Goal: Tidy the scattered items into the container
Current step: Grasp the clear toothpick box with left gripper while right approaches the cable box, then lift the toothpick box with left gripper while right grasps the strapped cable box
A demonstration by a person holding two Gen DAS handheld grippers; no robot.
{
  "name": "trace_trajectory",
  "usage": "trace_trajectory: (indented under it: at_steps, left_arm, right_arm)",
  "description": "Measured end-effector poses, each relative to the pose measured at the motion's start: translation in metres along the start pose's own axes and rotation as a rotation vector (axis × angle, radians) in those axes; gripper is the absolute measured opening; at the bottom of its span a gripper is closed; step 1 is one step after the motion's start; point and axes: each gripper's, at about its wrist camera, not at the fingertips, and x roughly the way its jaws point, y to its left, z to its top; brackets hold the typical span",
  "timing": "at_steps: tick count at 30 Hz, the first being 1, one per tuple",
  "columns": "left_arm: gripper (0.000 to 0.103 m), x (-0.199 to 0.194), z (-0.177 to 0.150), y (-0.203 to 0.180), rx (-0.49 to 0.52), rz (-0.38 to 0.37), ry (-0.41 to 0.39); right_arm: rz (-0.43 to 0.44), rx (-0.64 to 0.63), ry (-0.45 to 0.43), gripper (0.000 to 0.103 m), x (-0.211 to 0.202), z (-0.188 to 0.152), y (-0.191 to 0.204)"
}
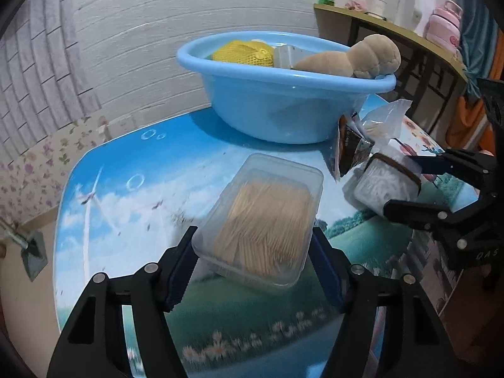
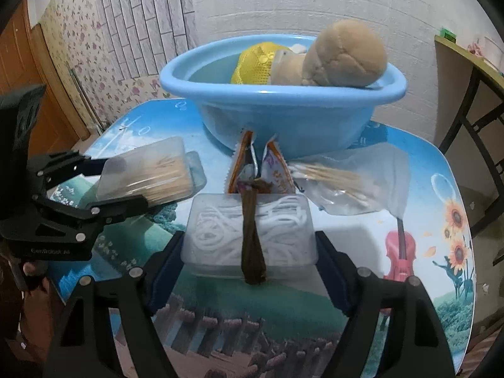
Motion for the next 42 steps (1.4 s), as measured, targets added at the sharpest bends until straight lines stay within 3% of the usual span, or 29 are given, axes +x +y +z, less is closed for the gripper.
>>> trace_trajectory:
  at_steps: [5,11,17,30,42]
  left_arm:
    - [0.068,-0.007,-0.010,0.003,-0.075,0.074,0.014]
    - [0.068,-0.019,-0.026,0.016,-0.240,0.151,0.034]
    - [0.068,-0.025,-0.034,0.018,-0.287,0.155,0.051]
    - [0.068,-0.023,-0.040,0.003,-0.218,0.117,0.067]
    - [0.080,-0.012,-0.034,-0.007,-0.171,0.133,0.044]
  right_arm:
    - [0.022,0.011,-0.024,0.079,-0.010,-0.006,-0.005]
    - [0.025,0.021,-0.037,0.079,-0.015,-0.010,-0.011]
    - [0.009,0.035,-0.057,0.079,-0.024,-0.014,-0.017]
    - [0.025,0.046,-0.027,0.079,-0.019,-0.022,-0.021]
    - [0.029,0.042,-0.019,0.080,-0.011,-0.025,-0.019]
